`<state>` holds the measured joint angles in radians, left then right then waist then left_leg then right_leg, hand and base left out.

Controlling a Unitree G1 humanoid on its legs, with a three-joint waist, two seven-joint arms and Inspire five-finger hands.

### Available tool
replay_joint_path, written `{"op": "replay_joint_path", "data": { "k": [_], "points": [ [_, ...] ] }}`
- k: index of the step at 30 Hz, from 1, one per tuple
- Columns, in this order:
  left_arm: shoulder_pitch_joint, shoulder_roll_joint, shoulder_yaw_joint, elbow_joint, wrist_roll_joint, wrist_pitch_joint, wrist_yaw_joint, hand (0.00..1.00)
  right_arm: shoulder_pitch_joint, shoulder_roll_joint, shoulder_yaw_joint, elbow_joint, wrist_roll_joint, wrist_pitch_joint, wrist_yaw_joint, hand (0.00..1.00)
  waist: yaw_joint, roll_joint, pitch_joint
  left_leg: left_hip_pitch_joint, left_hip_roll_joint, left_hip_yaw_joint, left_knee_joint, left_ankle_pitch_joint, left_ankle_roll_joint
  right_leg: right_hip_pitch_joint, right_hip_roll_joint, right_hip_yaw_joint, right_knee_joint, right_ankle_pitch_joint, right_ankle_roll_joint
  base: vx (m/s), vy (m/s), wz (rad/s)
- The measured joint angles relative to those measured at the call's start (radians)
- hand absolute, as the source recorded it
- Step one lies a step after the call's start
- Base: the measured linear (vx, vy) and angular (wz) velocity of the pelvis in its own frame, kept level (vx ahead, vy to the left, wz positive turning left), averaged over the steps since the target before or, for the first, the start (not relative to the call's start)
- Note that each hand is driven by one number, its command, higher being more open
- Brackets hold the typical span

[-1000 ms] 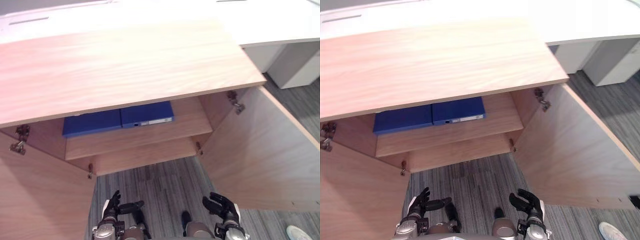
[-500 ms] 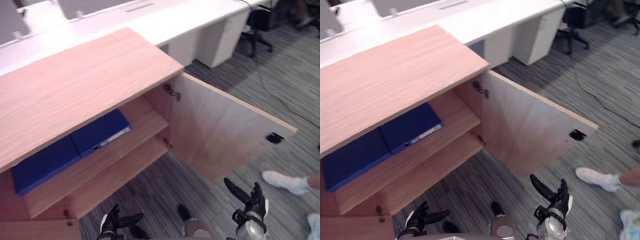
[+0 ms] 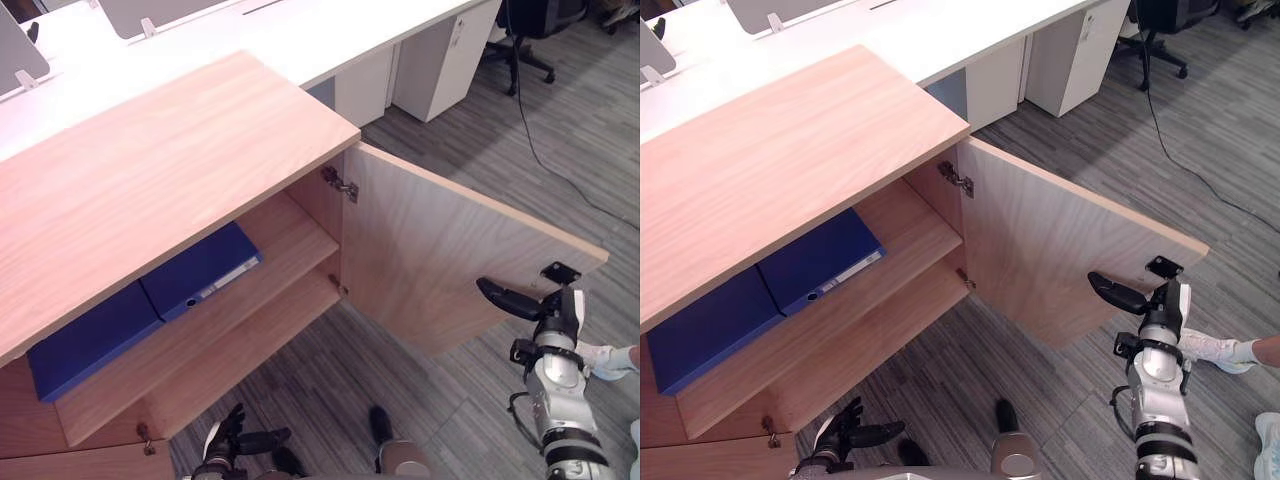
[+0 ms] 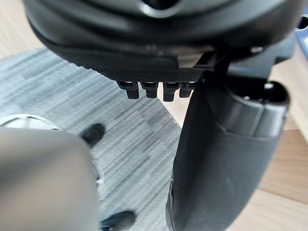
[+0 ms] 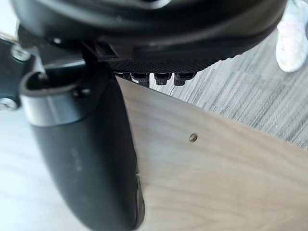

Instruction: Walk over to the cabinet, pick up the folder, carry it to the office cabinet, place the folder inside the office cabinet, then close the office cabinet door

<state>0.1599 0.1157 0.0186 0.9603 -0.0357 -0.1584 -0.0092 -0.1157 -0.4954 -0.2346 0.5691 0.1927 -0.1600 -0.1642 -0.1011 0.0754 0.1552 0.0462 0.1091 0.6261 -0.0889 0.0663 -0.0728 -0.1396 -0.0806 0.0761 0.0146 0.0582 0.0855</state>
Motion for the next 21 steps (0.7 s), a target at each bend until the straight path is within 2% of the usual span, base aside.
{"op": "replay_joint_path", "data": {
  "k": [6,7,11,12,14,15,16,17,18,20,21],
  "points": [
    [0.000,-0.010,-0.007,0.009,0.002,-0.003,-0.003,1.00,0.028,-0.013,0.017,-0.035,-0.013,0.002,0.009,1.00,-0.010,0.024,-0.009,-0.011,-0.001,-0.035,0.000,0.000,0.000,0.000,-0.002,-0.012,-0.017,0.010,0.002,-0.04,-0.035,0.03],
    [-0.005,-0.020,-0.005,0.020,0.077,-0.008,0.010,1.00,0.362,0.221,0.083,-0.410,-0.120,-0.016,0.040,1.00,-0.047,0.013,-0.014,-0.005,0.014,-0.055,0.000,0.004,-0.004,0.027,0.009,-0.031,-0.053,0.029,0.004,-0.14,-0.173,0.01],
    [-0.008,-0.019,-0.004,0.024,0.077,-0.008,0.010,1.00,0.378,0.244,0.088,-0.413,-0.119,-0.016,0.034,1.00,-0.050,0.009,-0.016,-0.005,0.016,-0.054,0.000,0.003,-0.005,0.029,0.012,-0.028,-0.052,0.035,-0.003,-0.03,-0.044,-0.01],
    [-0.015,-0.020,-0.005,0.031,0.077,-0.006,0.010,1.00,0.408,0.262,0.095,-0.442,-0.117,-0.016,0.021,1.00,-0.051,0.004,-0.018,-0.005,0.018,-0.051,0.000,0.003,-0.007,0.023,0.014,-0.024,-0.052,0.037,-0.003,0.00,-0.028,-0.09],
    [-0.010,-0.014,-0.002,0.035,0.079,-0.006,0.028,1.00,0.538,0.290,0.242,-0.569,-0.077,-0.021,0.011,1.00,-0.036,-0.012,-0.021,-0.025,0.025,-0.064,0.002,0.002,-0.011,0.007,0.014,-0.022,-0.034,0.032,-0.003,-0.01,-0.022,-0.17],
    [-0.008,-0.010,0.003,0.034,0.078,-0.013,0.034,1.00,0.544,0.304,0.285,-0.563,-0.074,-0.021,0.011,1.00,-0.033,-0.038,-0.013,-0.035,0.031,-0.080,0.013,-0.002,-0.016,-0.003,0.018,-0.024,-0.017,0.025,-0.005,-0.03,-0.057,0.06],
    [-0.012,0.000,0.023,0.036,0.077,-0.032,0.047,1.00,0.553,0.344,0.365,-0.522,-0.080,-0.018,0.000,1.00,-0.033,-0.066,-0.013,-0.049,0.048,-0.142,0.053,-0.010,-0.025,-0.001,0.019,-0.075,0.017,0.002,0.005,-0.08,-0.108,0.56],
    [-0.025,-0.002,0.047,0.046,0.076,-0.038,0.056,1.00,0.592,0.354,0.420,-0.513,-0.088,-0.010,-0.015,1.00,-0.025,-0.092,-0.014,-0.065,0.054,-0.197,0.078,-0.011,-0.024,0.017,0.012,-0.146,0.018,-0.003,0.009,-0.14,-0.115,1.10],
    [-0.071,-0.018,0.097,0.072,0.074,-0.029,0.057,1.00,0.631,0.329,0.486,-0.522,-0.131,0.013,-0.016,1.00,0.039,-0.122,-0.014,-0.092,0.054,-0.263,0.106,-0.016,-0.018,0.021,0.005,-0.193,0.021,-0.003,0.010,-0.15,-0.072,1.08],
    [-0.105,-0.020,0.134,0.070,0.069,-0.006,0.069,1.00,0.621,0.292,0.569,-0.559,-0.199,0.039,0.016,1.00,0.108,-0.133,-0.010,-0.113,0.049,-0.283,0.086,-0.001,-0.007,0.016,-0.001,-0.224,0.027,-0.009,0.002,-0.19,-0.014,0.85],
    [-0.106,-0.018,0.138,0.063,0.060,0.003,0.086,1.00,0.576,0.323,0.622,-0.568,-0.210,0.051,0.024,1.00,0.123,-0.139,-0.012,-0.099,0.032,-0.287,0.010,0.032,-0.001,0.013,-0.013,-0.243,0.029,-0.020,-0.009,-0.20,0.017,0.86]
  ]
}}
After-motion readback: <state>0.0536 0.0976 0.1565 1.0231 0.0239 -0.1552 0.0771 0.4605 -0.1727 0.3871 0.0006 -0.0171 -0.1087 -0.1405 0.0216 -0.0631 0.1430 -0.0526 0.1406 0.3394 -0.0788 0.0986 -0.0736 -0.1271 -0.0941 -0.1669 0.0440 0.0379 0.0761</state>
